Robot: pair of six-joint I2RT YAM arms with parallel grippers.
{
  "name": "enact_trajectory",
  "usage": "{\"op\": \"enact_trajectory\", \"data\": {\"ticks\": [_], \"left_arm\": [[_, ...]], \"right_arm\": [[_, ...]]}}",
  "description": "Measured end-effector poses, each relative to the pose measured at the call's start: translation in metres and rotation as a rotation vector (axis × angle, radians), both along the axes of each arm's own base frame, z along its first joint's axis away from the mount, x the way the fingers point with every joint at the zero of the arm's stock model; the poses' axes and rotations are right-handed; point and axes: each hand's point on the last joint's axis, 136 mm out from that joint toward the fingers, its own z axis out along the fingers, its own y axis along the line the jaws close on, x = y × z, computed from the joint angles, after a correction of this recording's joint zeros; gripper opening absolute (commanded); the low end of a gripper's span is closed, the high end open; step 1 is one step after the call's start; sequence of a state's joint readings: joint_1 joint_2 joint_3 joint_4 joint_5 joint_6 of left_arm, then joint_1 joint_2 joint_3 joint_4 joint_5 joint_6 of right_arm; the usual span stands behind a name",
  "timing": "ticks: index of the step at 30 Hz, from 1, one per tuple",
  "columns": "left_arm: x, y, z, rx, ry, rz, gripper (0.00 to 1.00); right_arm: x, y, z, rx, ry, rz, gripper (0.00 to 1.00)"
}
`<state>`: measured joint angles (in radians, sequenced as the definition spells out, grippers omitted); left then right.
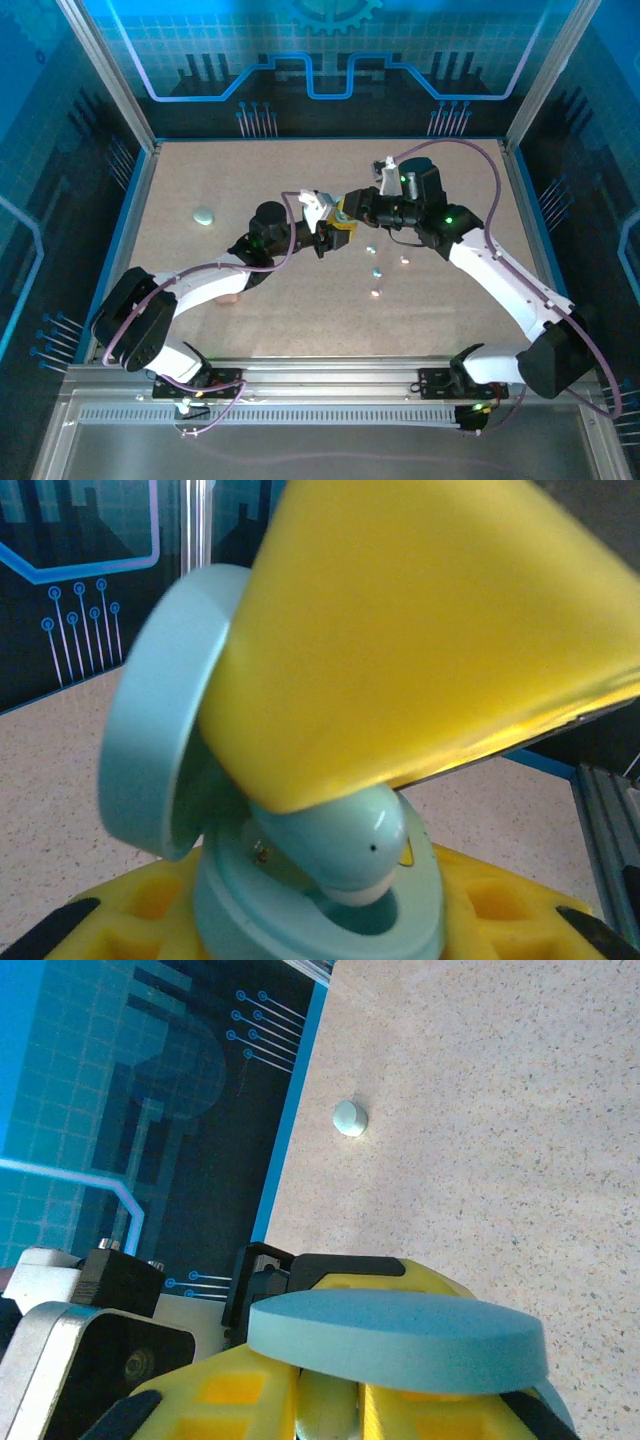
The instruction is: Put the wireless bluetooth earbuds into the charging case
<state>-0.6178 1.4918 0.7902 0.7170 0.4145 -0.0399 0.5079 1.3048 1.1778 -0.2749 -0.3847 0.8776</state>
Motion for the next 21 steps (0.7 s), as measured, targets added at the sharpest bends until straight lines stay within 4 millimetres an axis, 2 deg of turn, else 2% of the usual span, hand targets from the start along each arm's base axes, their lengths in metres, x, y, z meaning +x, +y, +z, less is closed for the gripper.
{"op": "enact_trajectory", "data": {"ticks": [8,21], "left_arm": [[-0.0001,-0.0006,0.0034,-0.014,0.001,0.000,0.35],[-0.0004,-0.0032,-0.0013,-0.007,0.010,-0.004,0.35]], "right_arm": [[0.0000,0.0001,0.0025,-0.003,-0.018,-0.002,0.25],[-0.0006,-0.0052,-0.0044,-0.083,-0.037,-0.015,0.29]]}}
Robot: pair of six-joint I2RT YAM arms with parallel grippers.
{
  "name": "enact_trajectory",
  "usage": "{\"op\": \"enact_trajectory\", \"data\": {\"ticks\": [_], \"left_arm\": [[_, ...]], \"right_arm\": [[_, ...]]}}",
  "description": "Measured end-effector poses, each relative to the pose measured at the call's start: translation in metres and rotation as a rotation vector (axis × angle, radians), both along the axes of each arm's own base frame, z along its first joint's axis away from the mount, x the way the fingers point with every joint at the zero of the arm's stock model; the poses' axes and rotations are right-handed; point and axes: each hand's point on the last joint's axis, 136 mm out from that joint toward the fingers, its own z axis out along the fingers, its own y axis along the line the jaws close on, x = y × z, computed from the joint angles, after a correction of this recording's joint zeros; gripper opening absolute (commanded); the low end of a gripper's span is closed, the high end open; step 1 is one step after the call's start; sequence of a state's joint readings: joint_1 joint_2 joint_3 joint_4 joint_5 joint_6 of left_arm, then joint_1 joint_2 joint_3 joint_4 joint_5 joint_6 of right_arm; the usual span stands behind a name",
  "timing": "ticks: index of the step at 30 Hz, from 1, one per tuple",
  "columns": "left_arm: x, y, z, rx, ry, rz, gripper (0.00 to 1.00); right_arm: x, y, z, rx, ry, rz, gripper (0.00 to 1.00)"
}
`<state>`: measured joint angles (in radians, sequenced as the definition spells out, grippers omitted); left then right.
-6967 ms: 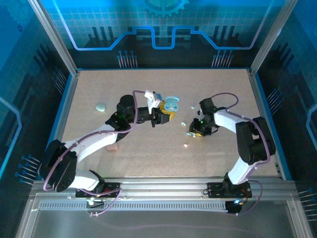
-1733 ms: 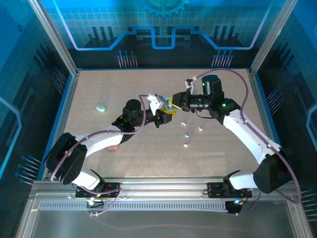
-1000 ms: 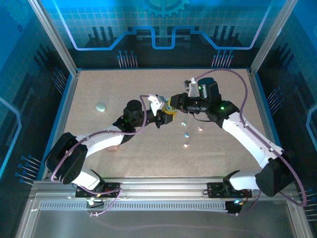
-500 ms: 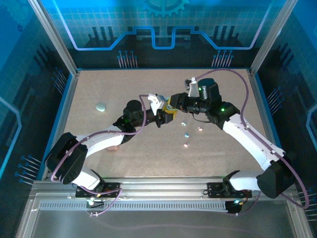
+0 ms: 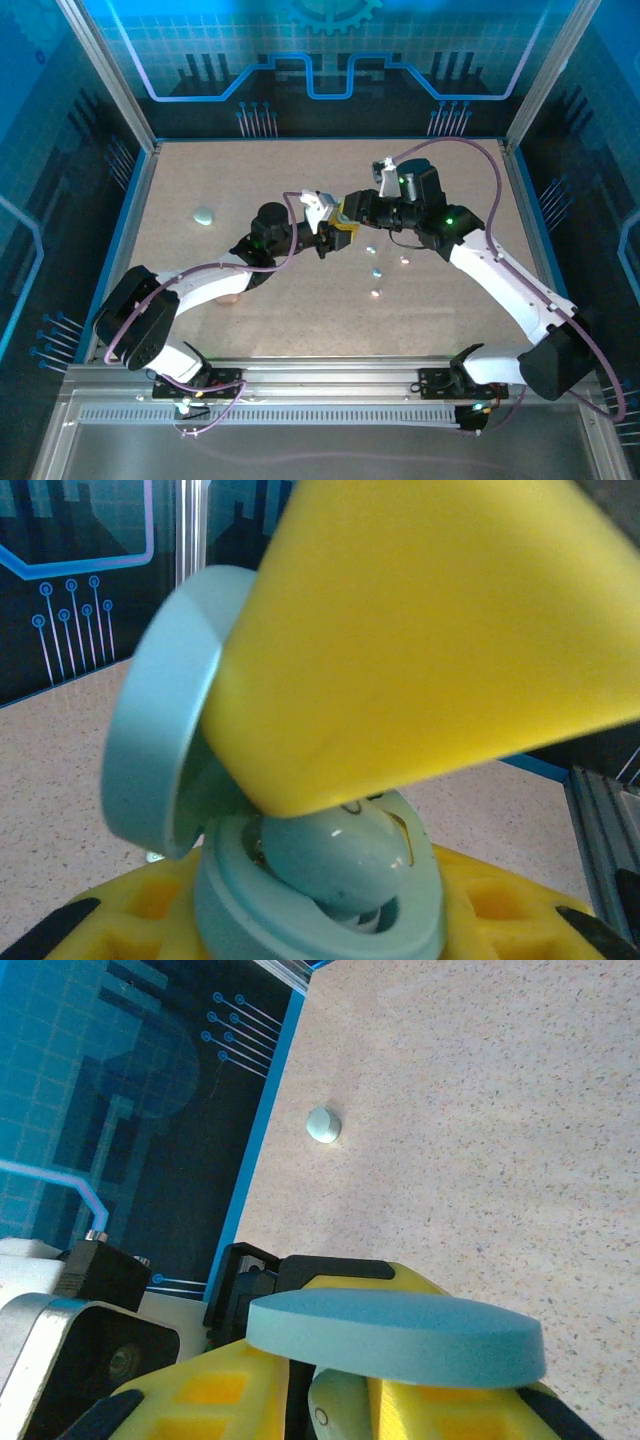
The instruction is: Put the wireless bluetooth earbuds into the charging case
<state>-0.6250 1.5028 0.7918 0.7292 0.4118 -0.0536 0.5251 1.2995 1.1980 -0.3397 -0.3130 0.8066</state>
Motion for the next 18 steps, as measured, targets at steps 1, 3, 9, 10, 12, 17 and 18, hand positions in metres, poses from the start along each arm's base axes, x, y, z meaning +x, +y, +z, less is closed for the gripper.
{"op": "enact_trajectory", "data": {"ticks": [1,3,9,10,12,17,18], "left_arm": [[0.000,0.000,0.000,0.000,0.000,0.000,0.35],[0.000,0.000,0.000,0.000,-0.001,0.000,0.35],[0.000,0.000,0.000,0.000,-0.003,0.001,0.35],[0.000,0.000,0.000,0.000,-0.003,0.002,0.35],[0.001,0.000,0.000,0.001,-0.005,0.005,0.35],[0.003,0.001,0.000,0.003,-0.009,0.017,0.35],[0.004,0.002,0.000,0.004,-0.010,0.023,0.35]], "right_arm": [[0.000,0.000,0.000,-0.003,-0.001,-0.001,0.29],[0.000,-0.002,0.000,-0.011,0.002,-0.005,0.31],[-0.003,-0.004,0.002,-0.035,0.012,-0.008,0.36],[-0.004,-0.005,0.002,-0.040,0.014,-0.008,0.37],[-0.005,-0.006,0.003,-0.049,0.016,-0.005,0.39],[-0.017,-0.011,0.020,-0.042,-0.043,0.020,0.40],[-0.021,-0.013,0.029,-0.037,-0.074,0.027,0.40]]}}
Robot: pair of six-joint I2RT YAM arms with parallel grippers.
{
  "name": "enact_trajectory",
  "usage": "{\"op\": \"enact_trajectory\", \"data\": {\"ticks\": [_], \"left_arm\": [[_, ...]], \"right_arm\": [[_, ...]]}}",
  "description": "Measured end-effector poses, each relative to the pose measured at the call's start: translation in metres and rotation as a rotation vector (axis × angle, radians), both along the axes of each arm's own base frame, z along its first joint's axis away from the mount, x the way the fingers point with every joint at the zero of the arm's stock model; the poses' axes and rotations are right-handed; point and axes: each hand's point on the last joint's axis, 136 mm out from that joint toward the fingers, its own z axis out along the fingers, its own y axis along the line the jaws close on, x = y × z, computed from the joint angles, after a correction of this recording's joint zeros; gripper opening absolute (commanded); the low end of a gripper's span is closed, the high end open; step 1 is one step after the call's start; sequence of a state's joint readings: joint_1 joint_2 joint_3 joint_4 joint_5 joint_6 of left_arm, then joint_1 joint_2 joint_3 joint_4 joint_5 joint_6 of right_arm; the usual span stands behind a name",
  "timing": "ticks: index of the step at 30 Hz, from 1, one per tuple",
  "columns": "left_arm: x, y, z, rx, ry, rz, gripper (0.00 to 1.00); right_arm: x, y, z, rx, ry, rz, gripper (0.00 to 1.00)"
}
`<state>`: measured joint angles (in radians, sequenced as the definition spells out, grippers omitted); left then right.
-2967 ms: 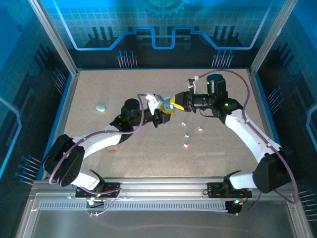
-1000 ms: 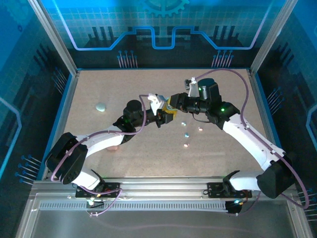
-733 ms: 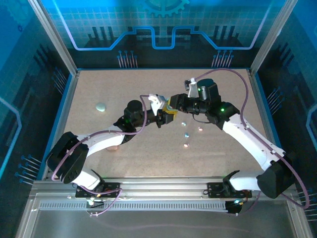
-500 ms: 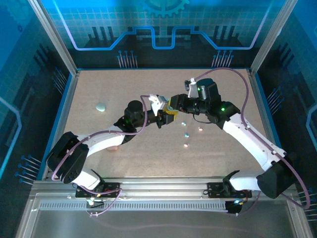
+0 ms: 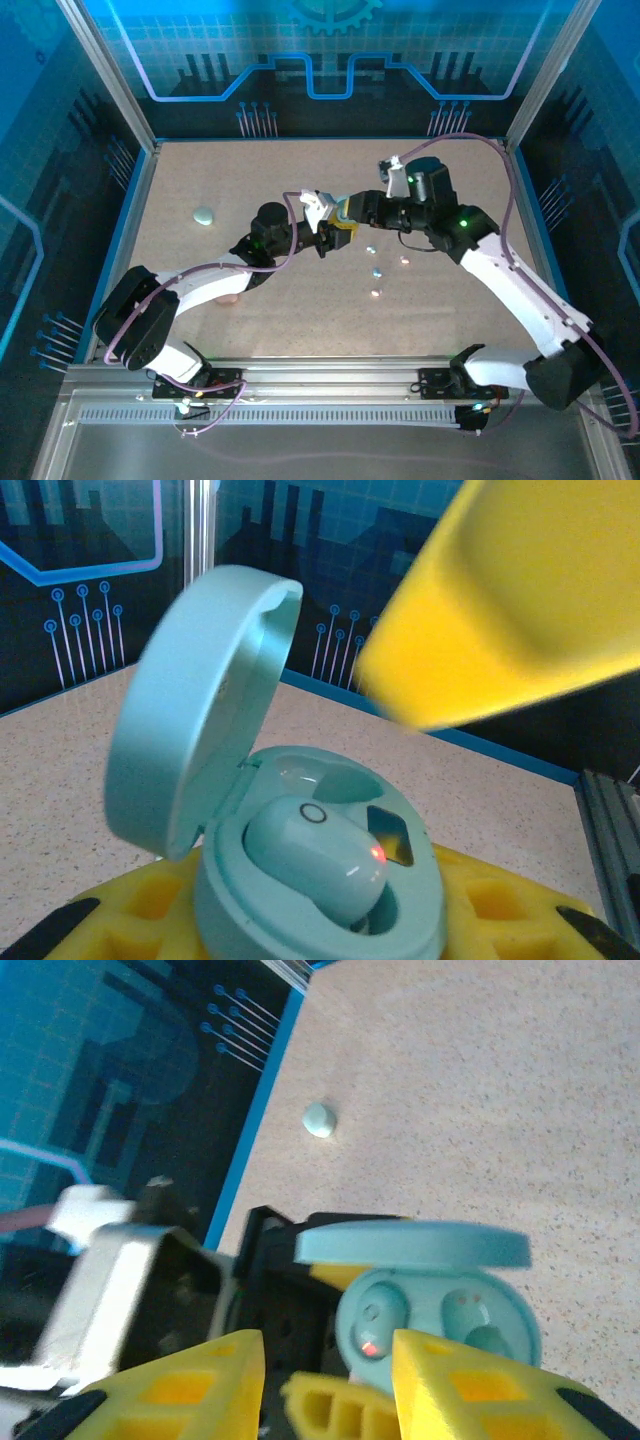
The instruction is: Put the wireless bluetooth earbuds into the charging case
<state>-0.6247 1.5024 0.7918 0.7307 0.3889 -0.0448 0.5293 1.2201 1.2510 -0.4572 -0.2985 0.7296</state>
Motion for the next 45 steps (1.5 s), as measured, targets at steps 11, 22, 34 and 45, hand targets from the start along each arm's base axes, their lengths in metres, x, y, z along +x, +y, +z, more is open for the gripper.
{"op": "enact_trajectory", "data": {"ticks": [11,22,34,45], "left_arm": [[-0.001,0.005,0.014,-0.007,-0.035,0.020,0.35],[-0.009,0.015,0.044,-0.039,-0.097,0.033,0.35],[-0.016,0.022,0.058,-0.035,-0.131,0.043,0.35],[-0.016,0.022,0.053,-0.012,-0.131,0.043,0.35]], "right_arm": [[-0.002,-0.113,0.018,-0.089,-0.180,-0.323,0.37],[0.019,-0.125,-0.201,-0.343,0.496,-0.217,0.35],[0.011,-0.086,-0.267,-0.654,0.631,0.021,0.35],[0.012,-0.074,-0.286,-0.726,0.660,0.077,0.35]]}}
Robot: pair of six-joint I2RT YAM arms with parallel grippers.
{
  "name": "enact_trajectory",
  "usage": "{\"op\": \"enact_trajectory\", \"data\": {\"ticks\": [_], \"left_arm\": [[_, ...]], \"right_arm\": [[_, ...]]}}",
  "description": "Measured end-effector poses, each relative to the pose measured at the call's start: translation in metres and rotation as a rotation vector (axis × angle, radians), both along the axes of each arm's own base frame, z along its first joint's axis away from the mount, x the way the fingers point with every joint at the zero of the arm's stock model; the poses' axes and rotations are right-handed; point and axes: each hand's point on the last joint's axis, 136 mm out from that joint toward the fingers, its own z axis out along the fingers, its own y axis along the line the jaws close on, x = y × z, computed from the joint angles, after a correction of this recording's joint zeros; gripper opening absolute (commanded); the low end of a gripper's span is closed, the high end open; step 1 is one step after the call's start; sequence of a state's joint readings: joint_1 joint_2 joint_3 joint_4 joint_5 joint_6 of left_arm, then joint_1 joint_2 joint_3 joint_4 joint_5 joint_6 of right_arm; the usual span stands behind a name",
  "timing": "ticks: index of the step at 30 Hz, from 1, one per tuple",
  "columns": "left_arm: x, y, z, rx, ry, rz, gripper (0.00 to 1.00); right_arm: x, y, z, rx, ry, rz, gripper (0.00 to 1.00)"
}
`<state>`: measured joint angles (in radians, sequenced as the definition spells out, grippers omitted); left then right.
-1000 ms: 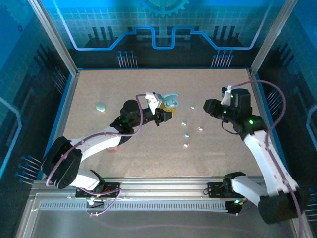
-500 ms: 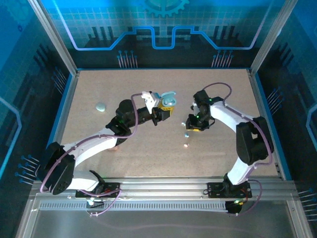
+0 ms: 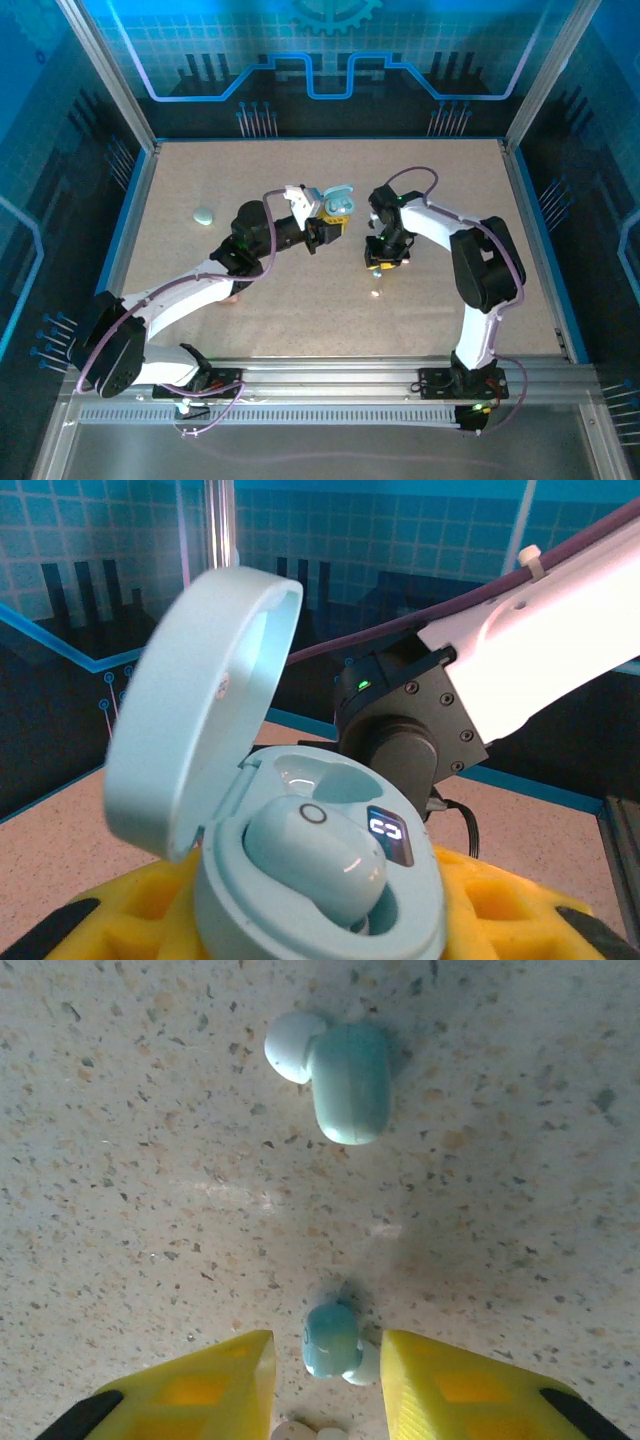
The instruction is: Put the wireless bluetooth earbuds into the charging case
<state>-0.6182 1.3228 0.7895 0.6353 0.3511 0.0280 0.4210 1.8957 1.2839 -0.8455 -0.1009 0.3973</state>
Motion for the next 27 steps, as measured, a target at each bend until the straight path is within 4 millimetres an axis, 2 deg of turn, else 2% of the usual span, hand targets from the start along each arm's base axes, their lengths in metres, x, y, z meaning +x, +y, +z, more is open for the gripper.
{"op": "enact_trajectory", "data": {"ticks": [16,23,27], "left_arm": [[-0.001,0.002,-0.001,0.003,0.002,0.008,0.35],[-0.001,0.002,-0.001,0.003,0.002,0.008,0.35],[0.000,0.002,-0.002,0.003,0.002,0.009,0.35]], "right_arm": [[-0.002,0.000,-0.015,-0.063,0.026,0.040,0.27],[-0.002,0.001,-0.015,-0.070,0.024,0.044,0.20],[-0.002,0.001,-0.012,-0.067,0.017,0.044,0.20]]}}
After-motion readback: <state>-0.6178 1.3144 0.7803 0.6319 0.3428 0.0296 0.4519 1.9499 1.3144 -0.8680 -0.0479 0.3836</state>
